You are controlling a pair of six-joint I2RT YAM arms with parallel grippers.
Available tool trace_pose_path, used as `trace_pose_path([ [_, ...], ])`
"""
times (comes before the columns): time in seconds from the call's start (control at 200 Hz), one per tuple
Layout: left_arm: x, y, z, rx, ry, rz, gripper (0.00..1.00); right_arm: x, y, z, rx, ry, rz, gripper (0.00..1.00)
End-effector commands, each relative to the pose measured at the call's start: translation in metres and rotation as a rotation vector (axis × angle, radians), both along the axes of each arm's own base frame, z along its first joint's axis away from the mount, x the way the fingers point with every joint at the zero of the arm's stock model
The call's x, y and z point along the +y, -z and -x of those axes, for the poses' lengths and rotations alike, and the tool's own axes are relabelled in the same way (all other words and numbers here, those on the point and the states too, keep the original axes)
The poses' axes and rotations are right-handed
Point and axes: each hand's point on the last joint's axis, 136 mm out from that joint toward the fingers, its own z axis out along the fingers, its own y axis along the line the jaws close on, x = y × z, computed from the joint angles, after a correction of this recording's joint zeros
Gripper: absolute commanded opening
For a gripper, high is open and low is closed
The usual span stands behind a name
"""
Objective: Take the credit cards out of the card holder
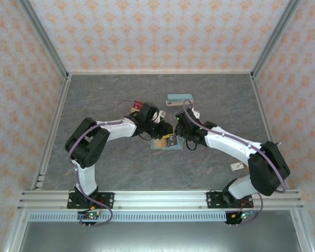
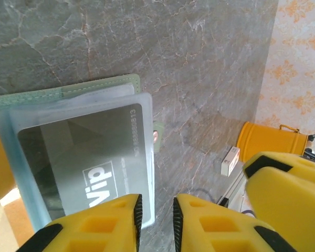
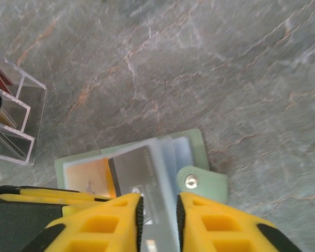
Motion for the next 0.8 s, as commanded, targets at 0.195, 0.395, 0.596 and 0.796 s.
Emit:
trace_pose_path([
  [0.195, 0.041, 0.003, -0.008, -0.021, -0.087, -0.118, 0.26, 0.031, 0.028, 0.0, 0.142, -0.113, -0.006, 0.2],
  [0.395, 0.037, 0.012, -0.009, 0.009, -0.091, -0.11, 0.33, 0.023, 0.048, 0.0, 0.19, -0.089, 0.061, 0.19],
  [0.596, 0.029, 0.021, -0.01, 0.037, -0.077, -0.102, 0.33, 0.018, 0.067, 0.003, 0.245, -0.075, 0.094, 0.19],
  [0.796, 0.021, 0.03, -0.009, 0.059, -0.052, -0.098, 0.32, 0.015, 0.076, 0.006, 0.269, -0.066, 0.097, 0.19],
])
